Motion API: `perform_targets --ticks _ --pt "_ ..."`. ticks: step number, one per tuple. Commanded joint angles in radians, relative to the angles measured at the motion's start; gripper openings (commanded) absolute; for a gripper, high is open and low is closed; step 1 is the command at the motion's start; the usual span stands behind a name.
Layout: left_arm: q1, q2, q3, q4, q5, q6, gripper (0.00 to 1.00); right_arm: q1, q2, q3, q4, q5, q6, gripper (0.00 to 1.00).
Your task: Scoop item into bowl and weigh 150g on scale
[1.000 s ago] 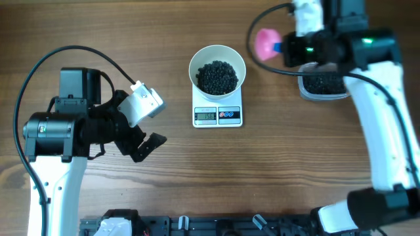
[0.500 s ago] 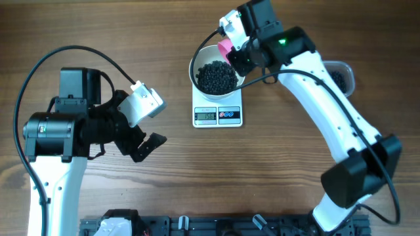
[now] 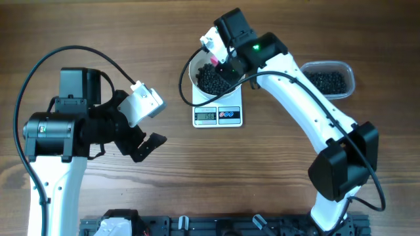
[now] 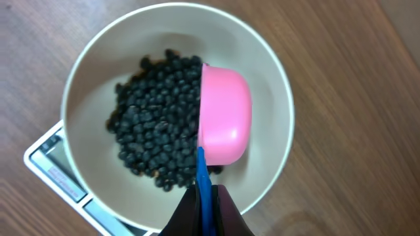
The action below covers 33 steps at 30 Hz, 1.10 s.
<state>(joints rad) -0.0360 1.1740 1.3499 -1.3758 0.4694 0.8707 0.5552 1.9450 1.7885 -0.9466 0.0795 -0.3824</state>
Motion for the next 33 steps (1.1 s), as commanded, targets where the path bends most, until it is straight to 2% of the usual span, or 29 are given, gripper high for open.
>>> perform_targets --ticks 1,13,23,33 --pt "0.008 -0.009 0.016 0.002 0.009 0.016 1.0 0.016 0.015 -0.009 -0.038 -0.039 -0.036 0.04" --pt "0.008 -0.009 0.016 0.002 0.009 0.016 1.0 -0.007 0.015 -0.008 -0.067 -0.29 0.05 0.04" --pt "0.008 -0.009 0.016 0.002 0.009 0.016 1.0 -0.138 0.015 -0.008 -0.07 -0.568 0.154 0.04" --pt "0.008 -0.009 0.016 0.002 0.009 0.016 1.0 -0.252 0.015 -0.008 -0.086 -0.711 0.18 0.04"
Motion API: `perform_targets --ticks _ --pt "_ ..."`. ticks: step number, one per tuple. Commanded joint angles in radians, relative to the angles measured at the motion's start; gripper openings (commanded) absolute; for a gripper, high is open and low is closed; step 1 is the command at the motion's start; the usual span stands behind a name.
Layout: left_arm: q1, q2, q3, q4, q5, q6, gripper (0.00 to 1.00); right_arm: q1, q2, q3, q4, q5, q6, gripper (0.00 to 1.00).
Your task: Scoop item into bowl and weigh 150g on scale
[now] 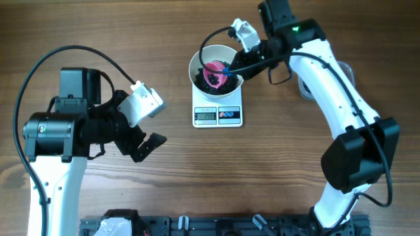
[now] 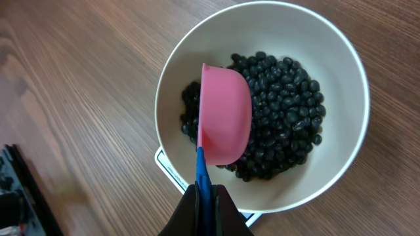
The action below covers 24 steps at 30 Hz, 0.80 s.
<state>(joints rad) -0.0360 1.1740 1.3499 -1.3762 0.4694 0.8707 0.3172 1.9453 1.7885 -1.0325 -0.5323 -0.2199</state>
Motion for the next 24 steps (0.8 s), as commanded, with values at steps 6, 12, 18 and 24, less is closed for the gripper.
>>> perform_targets --ticks 6,12,18,24 --pt "0.008 -0.009 0.016 0.002 0.009 0.016 1.0 -0.031 0.014 -0.008 -0.001 -0.109 0.04 0.04" --pt "0.008 -0.009 0.016 0.002 0.009 0.016 1.0 -0.031 0.011 -0.008 0.0 -0.096 0.066 0.04" --pt "0.008 -0.009 0.016 0.002 0.009 0.016 1.0 -0.031 0.011 -0.005 0.037 0.012 0.087 0.04" --pt "0.008 -0.009 0.016 0.002 0.009 0.016 1.0 -0.024 -0.014 0.06 0.001 0.061 0.106 0.05"
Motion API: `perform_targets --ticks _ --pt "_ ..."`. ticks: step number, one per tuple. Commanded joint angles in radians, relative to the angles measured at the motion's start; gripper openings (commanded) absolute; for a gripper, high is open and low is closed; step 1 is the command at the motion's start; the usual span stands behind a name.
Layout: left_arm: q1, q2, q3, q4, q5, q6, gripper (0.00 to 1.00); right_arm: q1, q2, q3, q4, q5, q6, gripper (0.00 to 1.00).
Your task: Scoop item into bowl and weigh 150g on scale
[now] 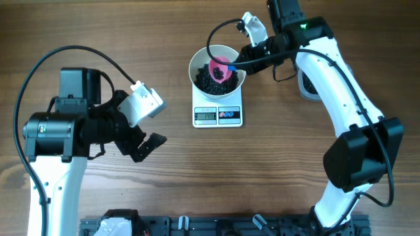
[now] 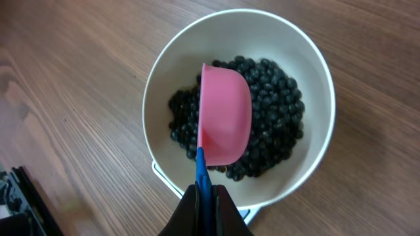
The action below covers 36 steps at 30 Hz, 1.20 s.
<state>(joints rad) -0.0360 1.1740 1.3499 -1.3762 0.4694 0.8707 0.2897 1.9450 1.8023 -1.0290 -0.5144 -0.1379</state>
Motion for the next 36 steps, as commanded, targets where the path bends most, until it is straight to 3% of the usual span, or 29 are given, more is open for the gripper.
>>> perform_targets --ticks 1,4,18,36 --pt "0.008 -0.009 0.016 0.002 0.009 0.016 1.0 0.014 -0.013 0.046 -0.005 0.103 0.032 0.05" --pt "0.008 -0.009 0.016 0.002 0.009 0.016 1.0 0.045 -0.014 0.045 -0.003 0.242 0.004 0.05" --pt "0.008 -0.009 0.016 0.002 0.009 0.016 1.0 0.139 -0.065 0.078 -0.006 0.406 -0.049 0.04" --pt "0.008 -0.009 0.016 0.002 0.009 0.016 1.0 0.168 -0.058 0.101 -0.033 0.38 -0.001 0.04"
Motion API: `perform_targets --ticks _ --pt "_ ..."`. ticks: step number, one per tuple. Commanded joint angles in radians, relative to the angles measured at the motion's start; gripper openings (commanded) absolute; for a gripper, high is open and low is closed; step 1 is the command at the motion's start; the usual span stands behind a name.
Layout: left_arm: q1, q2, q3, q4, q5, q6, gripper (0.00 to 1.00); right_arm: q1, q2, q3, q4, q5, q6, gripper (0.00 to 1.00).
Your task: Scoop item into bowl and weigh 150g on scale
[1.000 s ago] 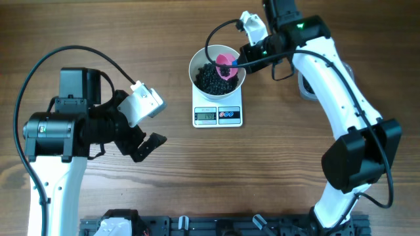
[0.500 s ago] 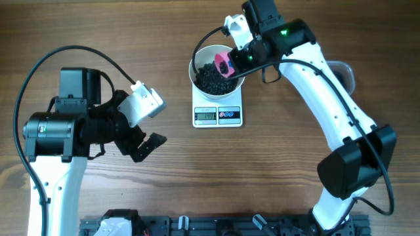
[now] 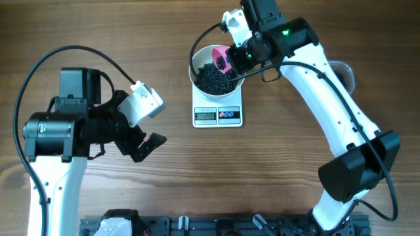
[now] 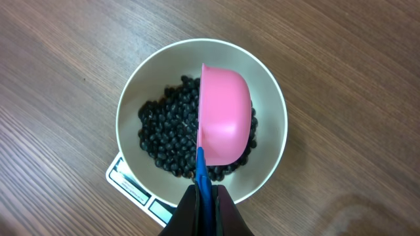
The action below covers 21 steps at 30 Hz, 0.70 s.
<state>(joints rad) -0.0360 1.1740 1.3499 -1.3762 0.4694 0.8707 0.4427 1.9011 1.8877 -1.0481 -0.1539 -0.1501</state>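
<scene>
A white bowl (image 3: 197, 64) (image 4: 269, 131) holding black beans (image 3: 215, 80) (image 4: 164, 141) stands on the white scale (image 3: 218, 115) (image 4: 134, 187). My right gripper (image 3: 237, 56) (image 4: 205, 196) is shut on the blue handle of a pink scoop (image 3: 220, 58) (image 4: 226, 118), which hangs above the bowl with its rounded back toward the wrist camera. The source tub (image 3: 346, 73) of beans is mostly hidden behind the right arm. Far to the left, away from the scale, my left gripper (image 3: 149, 145) hangs with its fingers apart and nothing in them.
The scale's display (image 3: 206, 117) faces the near side. A black rail (image 3: 216, 226) runs along the table's near edge. Bare wooden table (image 3: 275, 170) lies around the scale.
My right gripper and the pink scoop have shifted toward the far right rim of the bowl. The wrist has turned, so the scale now shows at lower left. The left arm stayed put.
At first the scoop was low in the bowl against the beans. Then my right arm had swung to reach in from the right, with the scoop over the beans. It stayed above the bowl after that, and now hangs higher by the far rim.
</scene>
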Motion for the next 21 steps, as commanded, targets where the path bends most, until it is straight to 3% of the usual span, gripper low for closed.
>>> perform_targets --ticks 1,13,21 --pt "0.008 -0.009 0.016 0.002 0.009 0.016 1.0 0.015 -0.017 0.024 -0.009 0.019 0.023 0.04" --pt "0.008 -0.009 0.016 0.002 0.009 0.016 1.0 0.016 -0.027 0.033 -0.027 0.081 0.019 0.04" --pt "0.008 -0.009 0.016 0.002 0.009 0.016 1.0 -0.007 -0.029 0.042 -0.059 -0.138 0.022 0.04"
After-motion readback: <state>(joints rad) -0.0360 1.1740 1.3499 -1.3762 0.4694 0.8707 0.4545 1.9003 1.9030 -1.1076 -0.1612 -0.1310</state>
